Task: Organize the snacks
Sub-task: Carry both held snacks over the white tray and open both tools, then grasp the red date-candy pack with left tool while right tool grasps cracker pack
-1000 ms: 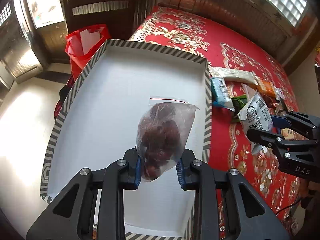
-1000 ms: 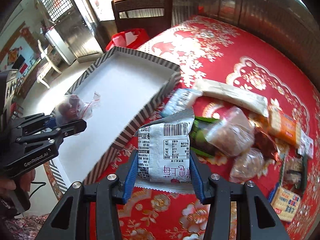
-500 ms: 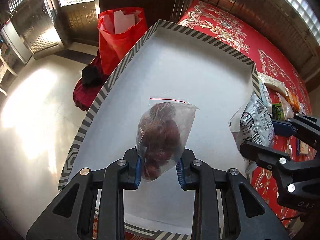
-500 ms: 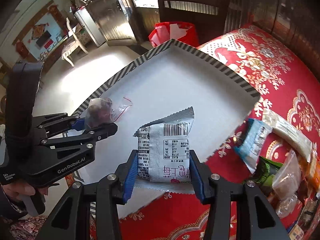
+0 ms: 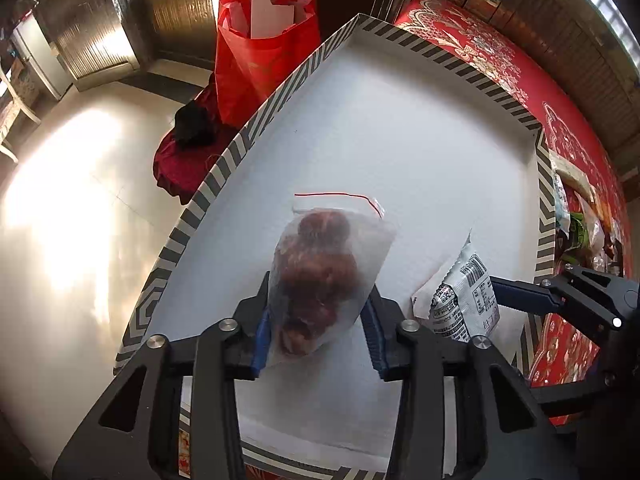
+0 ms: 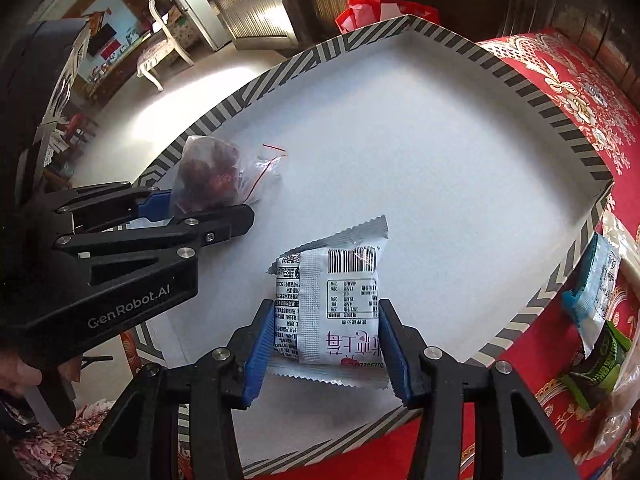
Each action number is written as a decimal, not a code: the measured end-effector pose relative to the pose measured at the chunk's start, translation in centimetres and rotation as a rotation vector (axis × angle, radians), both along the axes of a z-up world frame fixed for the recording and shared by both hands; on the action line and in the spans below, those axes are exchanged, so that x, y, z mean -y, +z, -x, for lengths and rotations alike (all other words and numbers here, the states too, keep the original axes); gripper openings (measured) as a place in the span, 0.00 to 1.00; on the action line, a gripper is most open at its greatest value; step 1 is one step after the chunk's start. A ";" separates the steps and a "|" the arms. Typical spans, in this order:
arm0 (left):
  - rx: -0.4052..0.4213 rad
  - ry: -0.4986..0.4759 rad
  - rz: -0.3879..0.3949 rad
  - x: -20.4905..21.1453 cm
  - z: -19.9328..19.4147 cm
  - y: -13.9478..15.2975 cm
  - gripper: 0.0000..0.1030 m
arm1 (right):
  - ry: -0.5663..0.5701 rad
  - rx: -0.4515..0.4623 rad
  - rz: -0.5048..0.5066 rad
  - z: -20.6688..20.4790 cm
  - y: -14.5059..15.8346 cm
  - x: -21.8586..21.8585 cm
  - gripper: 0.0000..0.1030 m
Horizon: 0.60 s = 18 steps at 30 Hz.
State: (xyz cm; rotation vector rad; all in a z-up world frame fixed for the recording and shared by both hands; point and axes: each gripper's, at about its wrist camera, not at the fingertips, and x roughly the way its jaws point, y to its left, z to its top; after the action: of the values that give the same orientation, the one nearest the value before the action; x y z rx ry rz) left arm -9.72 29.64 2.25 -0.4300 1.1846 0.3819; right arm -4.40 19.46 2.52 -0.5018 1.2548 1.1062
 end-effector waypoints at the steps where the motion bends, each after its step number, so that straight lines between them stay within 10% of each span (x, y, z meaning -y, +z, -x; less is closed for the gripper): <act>1: 0.002 0.004 -0.001 -0.1 0.0 0.1 0.48 | -0.007 -0.009 -0.011 0.0 0.3 0.0 0.54; 18: 0.120 -0.147 -0.032 5.7 -3.1 5.9 0.60 | -0.200 0.026 -0.102 -2.8 4.8 10.2 0.57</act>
State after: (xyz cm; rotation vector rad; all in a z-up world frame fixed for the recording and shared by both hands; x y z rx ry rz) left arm -6.59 23.98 8.11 -0.3316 1.0843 0.2439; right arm -1.64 9.25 7.35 -0.3058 1.1915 0.9854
